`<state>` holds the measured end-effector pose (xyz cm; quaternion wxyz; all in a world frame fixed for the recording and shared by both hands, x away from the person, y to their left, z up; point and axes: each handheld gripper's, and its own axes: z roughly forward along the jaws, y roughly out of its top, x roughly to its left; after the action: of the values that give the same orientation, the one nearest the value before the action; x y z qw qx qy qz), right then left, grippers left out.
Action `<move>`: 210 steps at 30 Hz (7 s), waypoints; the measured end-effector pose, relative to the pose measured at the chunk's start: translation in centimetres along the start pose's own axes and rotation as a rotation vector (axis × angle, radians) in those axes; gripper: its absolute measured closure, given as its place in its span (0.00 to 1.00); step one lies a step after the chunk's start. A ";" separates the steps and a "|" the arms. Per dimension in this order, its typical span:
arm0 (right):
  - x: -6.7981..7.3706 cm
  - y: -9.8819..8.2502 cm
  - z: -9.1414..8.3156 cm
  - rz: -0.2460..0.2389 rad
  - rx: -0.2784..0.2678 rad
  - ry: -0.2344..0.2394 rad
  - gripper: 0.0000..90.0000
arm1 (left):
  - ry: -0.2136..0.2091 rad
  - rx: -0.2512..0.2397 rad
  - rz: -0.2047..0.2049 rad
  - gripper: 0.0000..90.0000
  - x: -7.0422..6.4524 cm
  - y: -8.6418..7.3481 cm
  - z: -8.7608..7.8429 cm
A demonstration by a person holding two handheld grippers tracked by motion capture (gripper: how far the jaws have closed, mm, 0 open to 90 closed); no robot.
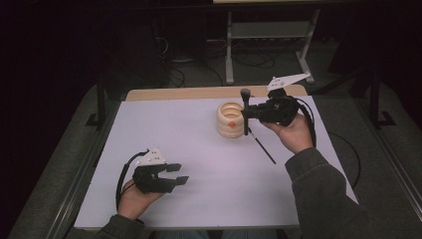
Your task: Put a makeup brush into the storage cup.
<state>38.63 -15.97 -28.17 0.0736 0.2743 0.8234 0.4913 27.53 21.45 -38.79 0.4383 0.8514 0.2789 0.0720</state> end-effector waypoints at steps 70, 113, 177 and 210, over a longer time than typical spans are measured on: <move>-6.7 3.1 7.6 0.182 -0.044 -0.154 0.86 | -0.014 -0.006 -0.014 0.44 0.3 0.2 -0.1; -7.2 1.1 9.9 0.215 -0.001 -0.165 0.86 | -0.025 -0.009 -0.024 0.39 0.2 0.2 0.0; -7.3 -1.9 7.1 0.271 0.017 -0.195 0.66 | -0.021 -0.002 -0.021 0.38 0.2 0.2 0.0; -6.6 -4.2 2.2 0.257 0.009 -0.218 0.43 | -0.009 0.000 -0.027 0.35 0.3 0.2 0.1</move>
<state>43.44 -19.27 -33.83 0.0977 0.4295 0.7707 0.4603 27.84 21.47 -38.74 0.4405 0.8479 0.2884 0.0620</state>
